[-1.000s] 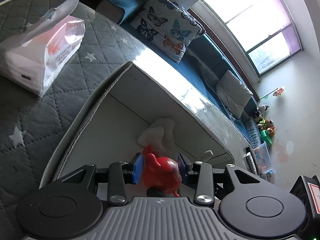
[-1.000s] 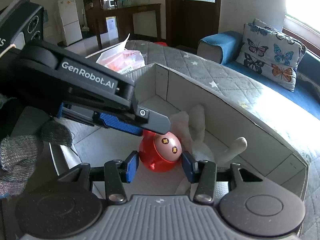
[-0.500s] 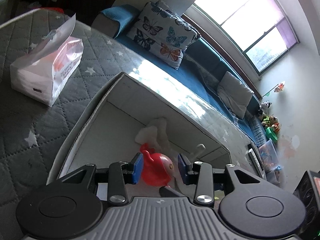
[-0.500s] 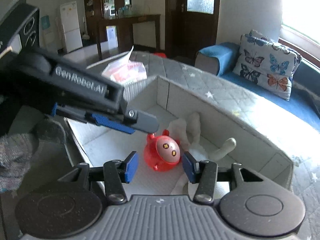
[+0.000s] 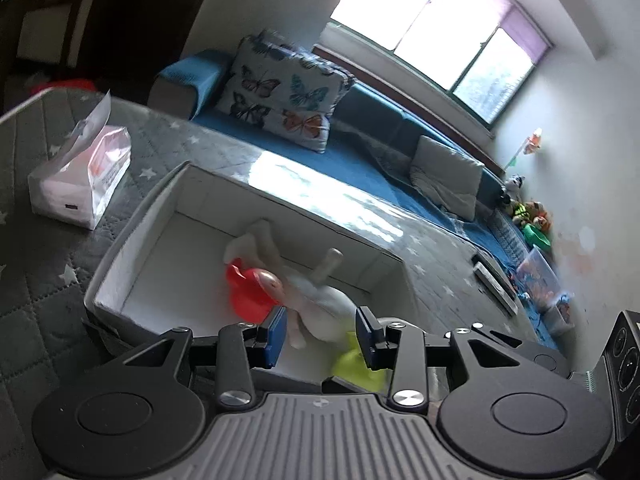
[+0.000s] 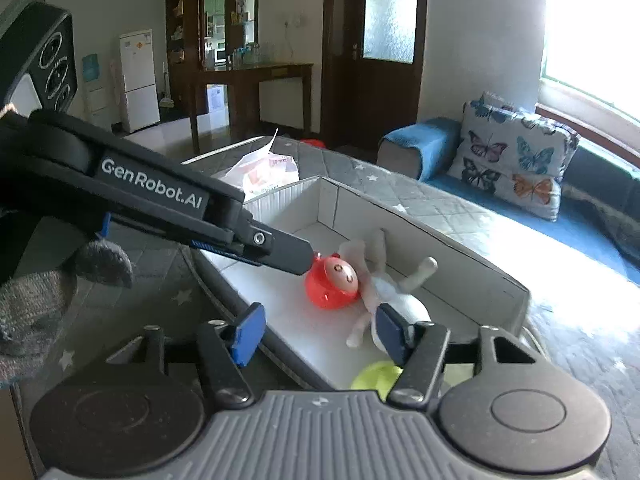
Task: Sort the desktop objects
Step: 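Carry the red round toy into the box and release it, then withdraw the left gripper from the box toward the remaining toys, then lower the left gripper onto the cartoon doll and grasp it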
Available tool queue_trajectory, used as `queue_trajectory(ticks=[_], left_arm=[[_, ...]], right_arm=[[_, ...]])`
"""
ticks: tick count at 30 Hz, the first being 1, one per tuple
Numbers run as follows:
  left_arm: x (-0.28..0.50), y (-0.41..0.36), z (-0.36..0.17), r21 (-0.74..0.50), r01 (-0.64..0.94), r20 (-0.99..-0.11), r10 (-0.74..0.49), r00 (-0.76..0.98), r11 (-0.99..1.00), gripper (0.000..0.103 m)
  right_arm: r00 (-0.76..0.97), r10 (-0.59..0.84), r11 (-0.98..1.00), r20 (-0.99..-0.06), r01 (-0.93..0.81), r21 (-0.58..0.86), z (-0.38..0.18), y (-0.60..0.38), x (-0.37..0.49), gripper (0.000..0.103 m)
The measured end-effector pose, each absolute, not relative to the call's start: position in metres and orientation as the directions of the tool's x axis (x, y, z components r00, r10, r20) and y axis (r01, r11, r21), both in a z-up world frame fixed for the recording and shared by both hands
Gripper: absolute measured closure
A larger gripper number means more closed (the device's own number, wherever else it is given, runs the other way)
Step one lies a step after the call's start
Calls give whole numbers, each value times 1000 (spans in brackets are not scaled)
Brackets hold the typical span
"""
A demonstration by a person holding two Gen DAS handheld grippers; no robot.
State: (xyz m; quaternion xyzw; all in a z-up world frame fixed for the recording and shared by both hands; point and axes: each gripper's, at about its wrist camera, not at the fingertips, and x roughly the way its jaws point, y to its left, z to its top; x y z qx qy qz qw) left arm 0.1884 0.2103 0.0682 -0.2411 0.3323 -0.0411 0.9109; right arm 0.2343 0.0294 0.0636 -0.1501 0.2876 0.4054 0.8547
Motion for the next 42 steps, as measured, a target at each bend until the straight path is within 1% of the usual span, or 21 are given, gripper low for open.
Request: queue_trajectory(ticks=[1, 3, 5, 7, 11, 13, 15, 17, 25, 27, 30, 35, 42], left_arm=[[183, 205, 70, -462, -75, -581, -238, 779, 884, 63], [173, 195, 72, -463, -54, -573, -252, 780, 885, 63], [164, 184, 74, -453, -34, -565, -258, 784, 891, 63], [155, 172, 75, -440, -18, -558, -257, 789, 898, 63], [143, 153, 72, -431, 6, -553, -270, 788, 902, 63], [138, 146, 70, -427, 13, -556, -273, 785, 904, 63], [134, 139, 67, -420, 19, -558, -275, 783, 907, 63], [129, 131, 63, -414, 25, -564, -279, 777, 910, 63], [116, 103, 51, -417, 62, -581, -318, 749, 907, 63], [112, 96, 49, -418, 72, -585, -329, 741, 906, 63], [108, 86, 44, -420, 86, -591, -345, 729, 903, 63], [113, 71, 31, -438, 103, -613, -380, 692, 893, 63], [130, 52, 10, -494, 106, -639, -444, 628, 863, 63]], right_arm=[[517, 605, 630, -605, -776, -33, 65, 24, 229, 30], [537, 604, 639, -589, -768, -45, 67, 12, 216, 27], [550, 606, 649, -574, -760, -44, 68, 1, 206, 20], [568, 606, 661, -557, -749, -44, 69, -14, 195, 15], [588, 595, 685, -548, -728, -36, 68, -36, 183, 11], [608, 583, 704, -539, -710, -40, 67, -48, 176, 4], [628, 574, 721, -525, -692, -40, 67, -60, 169, 3], [645, 569, 736, -510, -676, -35, 68, -71, 162, 0], [713, 551, 784, -433, -620, -23, 63, -121, 128, 0], [721, 545, 792, -427, -610, -20, 60, -133, 120, 0], [729, 514, 812, -453, -584, -18, 54, -147, 114, 0], [713, 484, 835, -507, -550, 23, 41, -171, 117, 0], [688, 453, 853, -567, -520, 50, 17, -180, 129, 0]])
